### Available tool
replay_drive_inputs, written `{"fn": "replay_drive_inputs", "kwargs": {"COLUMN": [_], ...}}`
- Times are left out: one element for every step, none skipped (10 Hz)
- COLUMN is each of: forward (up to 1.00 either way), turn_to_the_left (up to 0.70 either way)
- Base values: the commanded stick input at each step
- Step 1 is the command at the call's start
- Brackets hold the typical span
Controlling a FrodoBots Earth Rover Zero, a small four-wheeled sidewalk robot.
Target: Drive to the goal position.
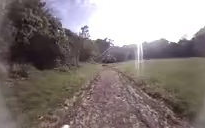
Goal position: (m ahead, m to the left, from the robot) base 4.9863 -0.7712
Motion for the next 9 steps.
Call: {"fn": "replay_drive_inputs", "kwargs": {"forward": [0.85, 0.85, 0.85, 0.85, 0.85, 0.85, 0.85, 0.85, 0.85], "turn_to_the_left": [-0.11, -0.3, -0.34, -0.27, -0.03, 0.0, 0.0, 0.0, 0.0]}}
